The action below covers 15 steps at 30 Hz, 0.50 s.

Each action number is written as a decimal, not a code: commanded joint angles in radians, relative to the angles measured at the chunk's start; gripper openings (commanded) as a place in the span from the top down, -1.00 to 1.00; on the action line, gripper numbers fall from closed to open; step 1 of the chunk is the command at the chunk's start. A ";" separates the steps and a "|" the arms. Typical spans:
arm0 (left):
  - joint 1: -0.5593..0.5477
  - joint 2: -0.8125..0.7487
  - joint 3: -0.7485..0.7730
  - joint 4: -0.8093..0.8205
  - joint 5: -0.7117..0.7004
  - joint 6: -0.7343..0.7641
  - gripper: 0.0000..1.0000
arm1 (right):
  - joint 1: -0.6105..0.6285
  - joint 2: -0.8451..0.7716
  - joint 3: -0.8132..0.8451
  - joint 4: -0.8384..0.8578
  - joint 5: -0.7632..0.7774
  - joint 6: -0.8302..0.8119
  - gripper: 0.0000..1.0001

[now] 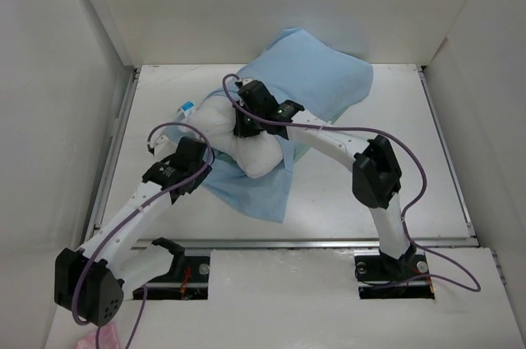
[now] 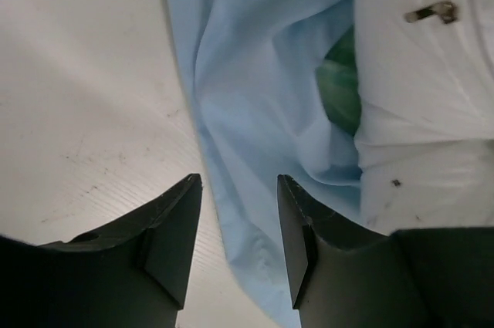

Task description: Put the pillow into the pillowcase

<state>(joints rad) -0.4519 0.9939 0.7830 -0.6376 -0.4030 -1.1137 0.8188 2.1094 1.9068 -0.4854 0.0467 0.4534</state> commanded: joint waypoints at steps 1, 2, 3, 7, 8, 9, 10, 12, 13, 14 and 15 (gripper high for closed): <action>0.036 0.009 -0.077 0.117 0.145 -0.021 0.18 | -0.037 -0.019 -0.014 0.018 0.042 0.008 1.00; 0.048 0.024 -0.097 0.150 0.161 -0.021 0.18 | -0.037 -0.019 -0.014 0.018 0.042 0.008 1.00; 0.058 0.046 -0.132 0.192 0.177 -0.012 0.15 | -0.037 -0.019 -0.014 0.018 0.042 0.008 1.00; 0.067 0.118 -0.133 0.372 0.257 0.006 -0.13 | -0.037 -0.040 -0.023 0.018 0.042 0.008 1.00; 0.067 0.118 -0.133 0.389 0.257 0.006 -0.26 | -0.037 -0.040 -0.023 0.018 0.042 0.008 1.00; 0.067 0.132 -0.133 0.403 0.257 0.006 -0.36 | -0.037 -0.040 -0.023 0.018 0.042 0.008 1.00; 0.067 0.132 -0.122 0.414 0.248 0.006 -0.39 | -0.037 -0.051 -0.032 0.018 0.042 0.008 1.00; 0.067 0.132 -0.111 0.424 0.219 -0.003 -0.52 | -0.037 -0.051 -0.032 0.018 0.042 0.008 1.00; 0.067 0.141 -0.102 0.415 0.192 -0.003 -0.52 | -0.037 -0.051 -0.032 0.018 0.042 0.017 1.00; 0.067 0.141 -0.102 0.415 0.191 -0.017 -0.52 | -0.037 -0.051 -0.032 0.018 0.042 0.018 1.00; 0.067 0.155 -0.102 0.406 0.170 -0.017 -0.48 | -0.037 -0.051 -0.032 0.018 0.042 0.018 1.00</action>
<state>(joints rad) -0.3904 1.1400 0.6460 -0.2695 -0.1909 -1.1194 0.8211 2.1078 1.8816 -0.4904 0.0147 0.4641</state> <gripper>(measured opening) 0.746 0.068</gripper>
